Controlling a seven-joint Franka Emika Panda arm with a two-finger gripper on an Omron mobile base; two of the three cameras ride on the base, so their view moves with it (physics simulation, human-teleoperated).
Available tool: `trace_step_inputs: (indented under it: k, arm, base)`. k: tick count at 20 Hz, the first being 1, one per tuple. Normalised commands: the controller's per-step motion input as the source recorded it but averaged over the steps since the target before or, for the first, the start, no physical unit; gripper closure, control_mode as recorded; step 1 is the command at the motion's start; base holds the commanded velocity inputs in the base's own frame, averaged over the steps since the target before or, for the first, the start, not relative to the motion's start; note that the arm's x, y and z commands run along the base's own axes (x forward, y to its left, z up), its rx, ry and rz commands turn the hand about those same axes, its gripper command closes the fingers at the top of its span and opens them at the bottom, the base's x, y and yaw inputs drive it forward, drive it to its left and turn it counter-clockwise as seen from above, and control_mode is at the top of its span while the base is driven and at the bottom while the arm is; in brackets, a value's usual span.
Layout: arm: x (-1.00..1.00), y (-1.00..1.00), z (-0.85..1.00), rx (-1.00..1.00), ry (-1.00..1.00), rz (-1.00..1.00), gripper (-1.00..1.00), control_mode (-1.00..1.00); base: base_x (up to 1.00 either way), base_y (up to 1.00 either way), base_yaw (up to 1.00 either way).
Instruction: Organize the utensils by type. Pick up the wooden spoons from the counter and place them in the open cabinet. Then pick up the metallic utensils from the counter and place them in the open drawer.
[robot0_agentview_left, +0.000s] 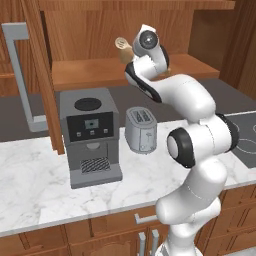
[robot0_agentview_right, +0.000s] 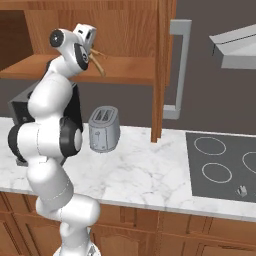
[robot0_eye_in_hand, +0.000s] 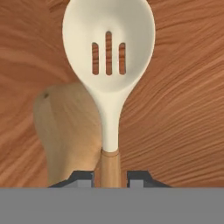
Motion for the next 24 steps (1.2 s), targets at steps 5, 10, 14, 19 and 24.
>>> trace_step_inputs:
  k: [5, 10, 14, 19, 24]
  arm:
    - [0.15, 0.00, -0.03, 0.00, -0.01, 0.00, -1.00, -1.00]
    - [0.14, 0.00, -0.15, 0.00, 0.00, 0.00, -1.00, -1.00]
    - [0.06, 0.00, -0.05, 0.00, 0.00, 0.00, -1.00, -1.00]
    - [0.00, 0.00, 0.00, 0.03, 0.01, 0.05, -1.00, -1.00]
    - [-0.21, 0.03, 0.00, 0.02, 0.03, 0.12, -1.00, -1.00]
  base:
    - [0.00, 0.00, 0.00]
    - [0.00, 0.00, 0.00]
    - [0.00, 0.00, 0.00]
    - [0.00, 0.00, 0.00]
    - [0.00, 0.00, 0.00]
